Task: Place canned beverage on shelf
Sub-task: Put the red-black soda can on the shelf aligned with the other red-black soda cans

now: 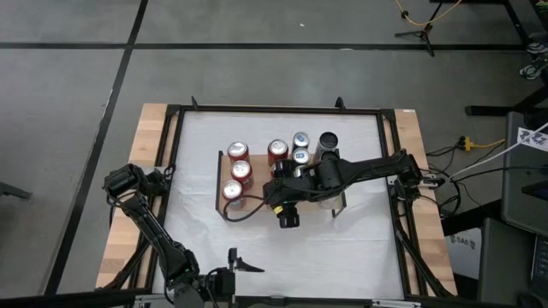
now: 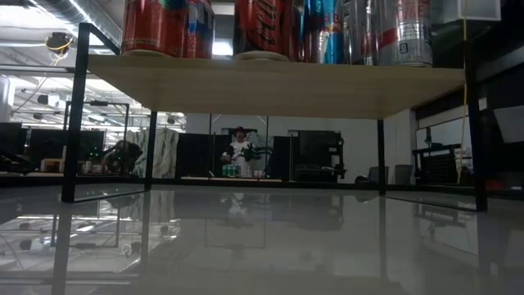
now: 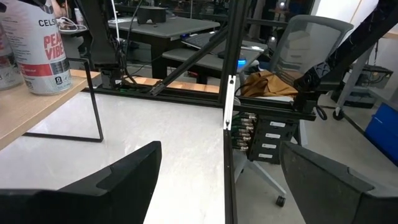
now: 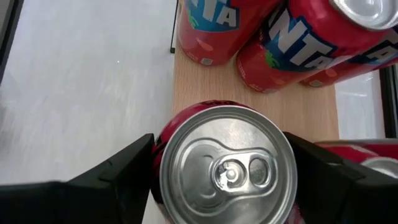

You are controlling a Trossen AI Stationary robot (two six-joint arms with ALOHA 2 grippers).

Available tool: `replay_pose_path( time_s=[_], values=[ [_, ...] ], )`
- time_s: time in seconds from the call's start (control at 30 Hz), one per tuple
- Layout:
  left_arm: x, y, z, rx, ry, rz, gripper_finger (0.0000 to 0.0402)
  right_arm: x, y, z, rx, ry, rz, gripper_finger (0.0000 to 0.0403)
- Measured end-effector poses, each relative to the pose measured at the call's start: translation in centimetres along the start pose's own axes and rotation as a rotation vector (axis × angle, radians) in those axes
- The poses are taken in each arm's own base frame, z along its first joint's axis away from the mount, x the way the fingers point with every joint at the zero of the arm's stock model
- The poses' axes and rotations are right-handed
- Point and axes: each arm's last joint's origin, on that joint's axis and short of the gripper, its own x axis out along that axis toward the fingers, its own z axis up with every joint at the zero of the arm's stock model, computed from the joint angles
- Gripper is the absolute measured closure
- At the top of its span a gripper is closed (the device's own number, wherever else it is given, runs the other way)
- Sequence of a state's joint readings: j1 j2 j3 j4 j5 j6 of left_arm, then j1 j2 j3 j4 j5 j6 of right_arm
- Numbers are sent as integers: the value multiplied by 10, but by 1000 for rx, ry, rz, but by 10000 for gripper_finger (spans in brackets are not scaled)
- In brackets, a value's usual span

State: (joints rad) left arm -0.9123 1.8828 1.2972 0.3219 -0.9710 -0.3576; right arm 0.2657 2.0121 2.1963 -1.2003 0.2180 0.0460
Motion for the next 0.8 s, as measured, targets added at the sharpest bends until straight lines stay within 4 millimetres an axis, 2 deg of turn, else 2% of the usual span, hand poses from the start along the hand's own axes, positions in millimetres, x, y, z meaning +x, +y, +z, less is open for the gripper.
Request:
replay_pose_path(
  time_s=[0.8],
  values=[
    [0,0,0,0,0,0,82,1,1,2,4,-17,3,104]
  ],
)
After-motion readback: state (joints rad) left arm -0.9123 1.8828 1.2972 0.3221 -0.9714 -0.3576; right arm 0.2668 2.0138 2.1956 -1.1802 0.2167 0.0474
